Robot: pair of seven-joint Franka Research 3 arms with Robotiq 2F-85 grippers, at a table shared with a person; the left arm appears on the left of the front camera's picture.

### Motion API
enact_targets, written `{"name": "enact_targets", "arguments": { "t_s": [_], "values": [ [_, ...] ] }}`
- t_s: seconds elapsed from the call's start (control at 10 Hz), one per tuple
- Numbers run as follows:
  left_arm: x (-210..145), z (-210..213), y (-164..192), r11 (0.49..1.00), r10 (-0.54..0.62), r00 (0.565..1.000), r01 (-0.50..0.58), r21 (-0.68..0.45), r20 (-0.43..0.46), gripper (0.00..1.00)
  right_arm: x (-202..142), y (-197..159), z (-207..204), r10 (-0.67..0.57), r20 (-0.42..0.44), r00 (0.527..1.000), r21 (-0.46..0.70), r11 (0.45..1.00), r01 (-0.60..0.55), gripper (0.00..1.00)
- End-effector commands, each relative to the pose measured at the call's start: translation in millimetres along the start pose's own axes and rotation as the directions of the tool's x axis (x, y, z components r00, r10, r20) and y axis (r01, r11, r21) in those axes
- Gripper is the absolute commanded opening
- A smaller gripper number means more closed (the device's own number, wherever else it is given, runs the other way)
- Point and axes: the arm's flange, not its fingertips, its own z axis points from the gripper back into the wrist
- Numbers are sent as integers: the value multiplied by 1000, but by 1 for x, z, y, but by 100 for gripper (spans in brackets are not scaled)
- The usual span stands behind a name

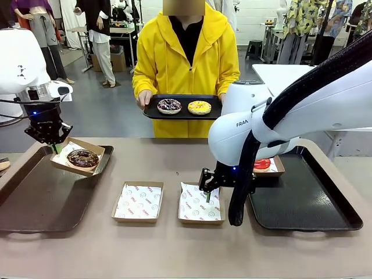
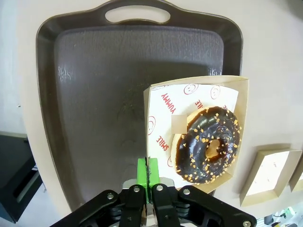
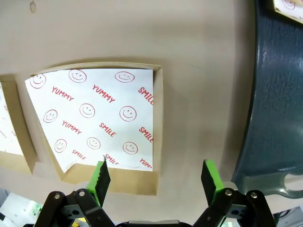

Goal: Individually package the donuts and arrange them on the tray.
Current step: Place the picked Paper togo box on the Handle tray while simultaneously picking up another Paper togo box from the table with the other hand.

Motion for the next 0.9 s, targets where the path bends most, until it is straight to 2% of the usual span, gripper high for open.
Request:
{"name": "enact_targets", "arguments": {
  "t_s": [0.0, 0.8],
  "values": [
    [11, 3, -1, 1000, -13, 1000, 13, 19, -10, 1, -3, -3, -9, -3, 23, 1000, -5, 1000, 3, 100],
    [29, -12, 1, 999, -31, 999, 32, 31, -7, 1, 15, -2, -35, -19, 45, 999, -17, 1000, 20, 100]
  ]
}}
